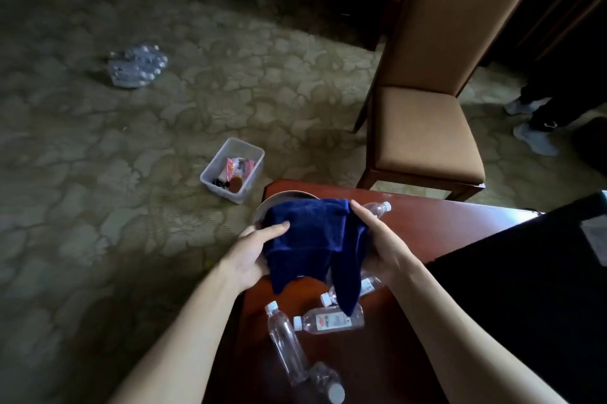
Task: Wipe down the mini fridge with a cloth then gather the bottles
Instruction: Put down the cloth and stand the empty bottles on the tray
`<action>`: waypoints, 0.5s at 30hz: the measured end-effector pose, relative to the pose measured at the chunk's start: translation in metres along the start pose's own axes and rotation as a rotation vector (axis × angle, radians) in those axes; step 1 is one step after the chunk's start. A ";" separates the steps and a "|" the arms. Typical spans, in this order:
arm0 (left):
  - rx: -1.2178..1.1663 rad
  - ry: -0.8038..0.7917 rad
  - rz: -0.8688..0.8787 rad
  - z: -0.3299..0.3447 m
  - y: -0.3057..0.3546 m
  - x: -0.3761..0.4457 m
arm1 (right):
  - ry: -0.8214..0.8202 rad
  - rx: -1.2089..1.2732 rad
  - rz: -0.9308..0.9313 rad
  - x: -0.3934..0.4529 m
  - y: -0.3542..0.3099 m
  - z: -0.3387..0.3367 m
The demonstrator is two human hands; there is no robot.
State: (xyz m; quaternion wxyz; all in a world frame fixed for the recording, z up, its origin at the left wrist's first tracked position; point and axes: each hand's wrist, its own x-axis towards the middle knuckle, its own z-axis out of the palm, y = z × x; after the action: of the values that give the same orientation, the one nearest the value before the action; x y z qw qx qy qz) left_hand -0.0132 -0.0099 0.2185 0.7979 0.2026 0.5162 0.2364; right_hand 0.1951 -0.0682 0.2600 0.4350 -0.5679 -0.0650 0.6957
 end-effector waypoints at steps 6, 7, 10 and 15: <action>0.023 0.240 0.043 0.013 -0.006 0.032 | -0.150 0.149 0.040 0.026 0.020 -0.025; 0.044 0.274 0.041 0.013 -0.007 0.034 | -0.155 0.153 0.055 0.031 0.025 -0.028; 0.046 0.322 -0.033 0.009 -0.011 0.032 | -0.170 0.104 0.054 0.043 0.036 -0.034; -0.020 0.167 -0.178 -0.010 -0.019 0.024 | 0.054 -0.088 0.113 0.050 0.047 -0.034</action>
State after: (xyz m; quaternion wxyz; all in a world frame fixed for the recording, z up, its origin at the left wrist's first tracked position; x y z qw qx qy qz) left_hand -0.0105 -0.0105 0.1861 0.7719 0.1278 0.5944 0.1857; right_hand 0.1997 -0.0768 0.1838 0.3714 -0.6076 -0.0516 0.7001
